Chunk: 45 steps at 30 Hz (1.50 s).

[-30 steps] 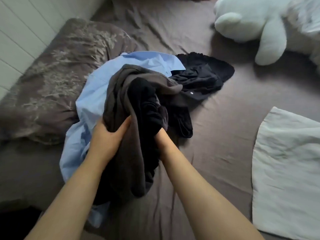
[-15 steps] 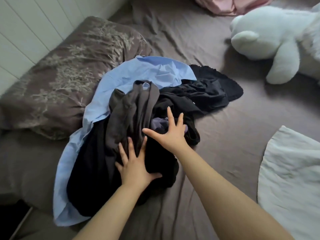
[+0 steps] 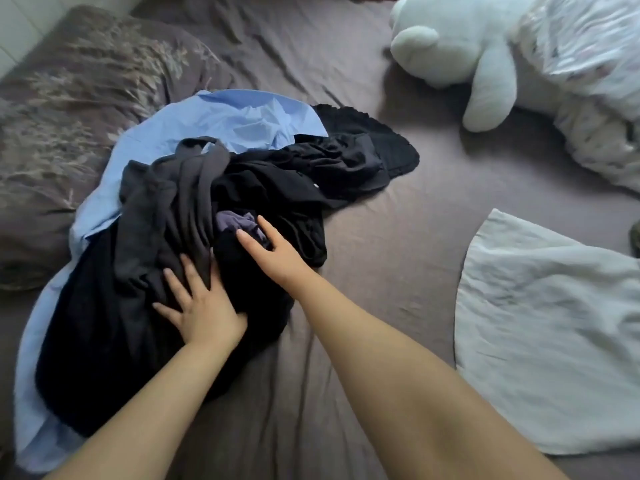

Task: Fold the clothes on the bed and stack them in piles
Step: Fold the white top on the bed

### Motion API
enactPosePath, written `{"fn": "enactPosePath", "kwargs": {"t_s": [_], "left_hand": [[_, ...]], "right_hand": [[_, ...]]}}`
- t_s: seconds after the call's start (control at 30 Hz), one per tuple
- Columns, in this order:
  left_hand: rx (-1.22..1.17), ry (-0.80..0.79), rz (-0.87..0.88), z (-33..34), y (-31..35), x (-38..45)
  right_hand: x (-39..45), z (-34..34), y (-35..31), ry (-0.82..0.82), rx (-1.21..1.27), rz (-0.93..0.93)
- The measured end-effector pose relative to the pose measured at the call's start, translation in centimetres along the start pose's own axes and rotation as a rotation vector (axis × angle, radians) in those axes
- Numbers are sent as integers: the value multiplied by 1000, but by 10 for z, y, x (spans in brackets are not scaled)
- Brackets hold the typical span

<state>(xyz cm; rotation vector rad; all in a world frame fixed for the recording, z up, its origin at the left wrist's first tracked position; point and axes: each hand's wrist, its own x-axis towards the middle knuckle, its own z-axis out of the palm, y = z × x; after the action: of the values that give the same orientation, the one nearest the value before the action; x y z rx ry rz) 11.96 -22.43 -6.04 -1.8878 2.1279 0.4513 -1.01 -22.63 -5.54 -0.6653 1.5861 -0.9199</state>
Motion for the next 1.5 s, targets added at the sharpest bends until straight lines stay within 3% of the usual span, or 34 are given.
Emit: {"fn": "enactPosePath", "kwargs": {"t_s": [0.1,0.27,0.33,0.5,0.57,0.7,0.83,0.9,0.97,1.03,1.07,1.17,1.3,1.4,1.43,1.5], "left_hand": [[-90,97,28,7,48,-34],[-108,71,173,28,132,-85],[-56,24,259,42,165,-109],[78,-160,496,81,235,-170],[99,-252,539,99,255,-192],[55,-416,525,139,277,-227],[-314,-484,298,159,286,-238],[-679,-535,-115,155,290,-236],[-1085,-707,-533,143,292,-231],[-1286,-835,-642,126,290,-225],[-1309,-781,-630,120,287,-218],[-1153,-275,-476,106,266,-193],[-1121,44,-413,68,223,-167],[-1067,153,-391,40,187,-138],[-1072,184,-433,34,174,-126],[-1027,309,-344,44,149,-109]], "right_hand": [[-41,-63,36,137,-5,4],[-136,-207,130,491,-384,144],[-180,-251,168,472,-568,207],[-272,-314,251,126,-1071,306],[-293,-323,280,168,-1188,274],[-296,-323,307,432,-1068,38],[-286,-304,265,644,-644,146],[-283,-284,244,558,-487,128],[-282,-263,219,532,-337,38],[-278,-245,204,494,-238,-13],[-276,-236,199,458,-218,-17],[-271,-206,188,311,-146,-7],[-269,-191,169,185,-130,29],[-277,-225,181,331,-196,114],[-282,-243,191,417,-224,152],[-293,-279,212,613,-276,229]]}}
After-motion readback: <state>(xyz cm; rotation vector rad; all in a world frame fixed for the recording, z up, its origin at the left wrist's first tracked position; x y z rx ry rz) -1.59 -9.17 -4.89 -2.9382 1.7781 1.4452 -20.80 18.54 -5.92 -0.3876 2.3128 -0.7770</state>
